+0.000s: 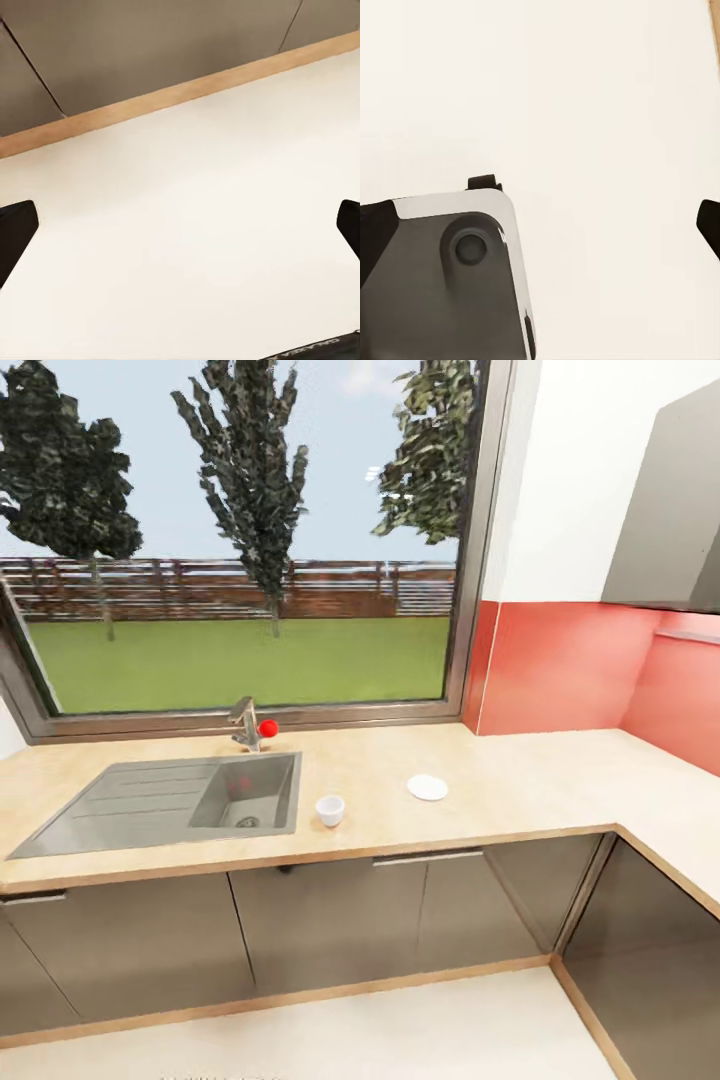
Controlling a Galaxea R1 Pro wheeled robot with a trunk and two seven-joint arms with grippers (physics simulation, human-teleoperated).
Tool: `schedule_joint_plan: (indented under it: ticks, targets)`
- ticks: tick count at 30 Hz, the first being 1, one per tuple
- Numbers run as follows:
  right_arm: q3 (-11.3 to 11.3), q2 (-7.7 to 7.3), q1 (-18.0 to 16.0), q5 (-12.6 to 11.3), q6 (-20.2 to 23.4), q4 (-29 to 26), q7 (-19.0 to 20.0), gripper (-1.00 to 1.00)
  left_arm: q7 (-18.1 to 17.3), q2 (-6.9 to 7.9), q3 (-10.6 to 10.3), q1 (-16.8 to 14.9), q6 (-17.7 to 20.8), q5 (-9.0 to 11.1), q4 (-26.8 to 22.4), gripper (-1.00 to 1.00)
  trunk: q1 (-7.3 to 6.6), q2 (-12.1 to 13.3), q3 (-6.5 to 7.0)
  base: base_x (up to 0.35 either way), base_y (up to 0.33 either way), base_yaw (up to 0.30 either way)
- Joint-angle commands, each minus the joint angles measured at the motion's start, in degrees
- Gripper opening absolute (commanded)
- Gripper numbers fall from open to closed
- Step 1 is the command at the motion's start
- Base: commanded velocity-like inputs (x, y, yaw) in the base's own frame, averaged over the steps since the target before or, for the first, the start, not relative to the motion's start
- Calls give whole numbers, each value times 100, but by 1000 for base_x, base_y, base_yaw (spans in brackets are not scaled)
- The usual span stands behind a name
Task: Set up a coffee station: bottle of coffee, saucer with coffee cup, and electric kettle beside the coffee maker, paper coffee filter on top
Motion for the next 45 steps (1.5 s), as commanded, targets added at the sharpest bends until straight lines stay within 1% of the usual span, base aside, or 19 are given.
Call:
schedule_joint_plan:
  ticks: [1, 6, 10, 15, 21, 31, 40, 41, 42, 43, 45]
  targets:
    - [-34, 1, -4, 16, -23, 4, -4, 100, -18, 2, -25, -7, -16, 49, 5, 100, 3, -13, -13, 5, -5, 278]
    - [-34, -3, -4, 16, -23, -2, -7, 100, -17, -8, -26, -7, -16, 42, 5, 100, 3, -13, -13, 63, -104, 270]
    - [-34, -5, -4, 22, -23, -11, -11, 100, -17, -13, -26, -7, -16, 41, 5, 100, 3, -13, -13, 114, -216, 113]
    - [-30, -24, -4, 31, -54, -15, -12, 100, -20, -18, -27, -7, -16, 40, 5, 100, 3, -13, -13, 130, -238, 25]
    - [-17, -32, -4, 48, -326, 6, -20, 100, -17, -18, -27, -7, -14, 40, 5, 100, 3, -13, -13, 169, -240, 3]
    - [-26, -21, -4, 34, -359, 7, -16, 100, -13, 4, -13, -7, -11, 40, 5, 100, 3, -13, -13, 176, -238, 0]
    - [-34, -17, -4, 17, -357, 0, -13, 100, -6, 23, -7, -7, -16, 45, -3, 100, 3, -13, -13, 32, -266, 0]
    - [-34, -14, -4, 17, -357, -1, -13, 100, -3, 27, 7, -7, -16, 45, -3, 100, 3, -13, -13, 4, -272, 0]
    - [-34, -10, -4, 17, -357, -7, -13, 100, -4, 31, 98, -7, -16, 44, -3, 100, 3, -13, -13, 2, -272, 0]
    - [-34, -10, -4, 17, -357, -9, -11, 100, -4, 32, 133, -7, -16, 44, -3, 100, 3, -13, -13, 1, -272, 0]
    - [-34, -9, -4, 17, -357, -11, -10, 100, -5, 33, 279, -7, -20, 42, -3, 100, 3, -13, -13, 1, -272, 0]
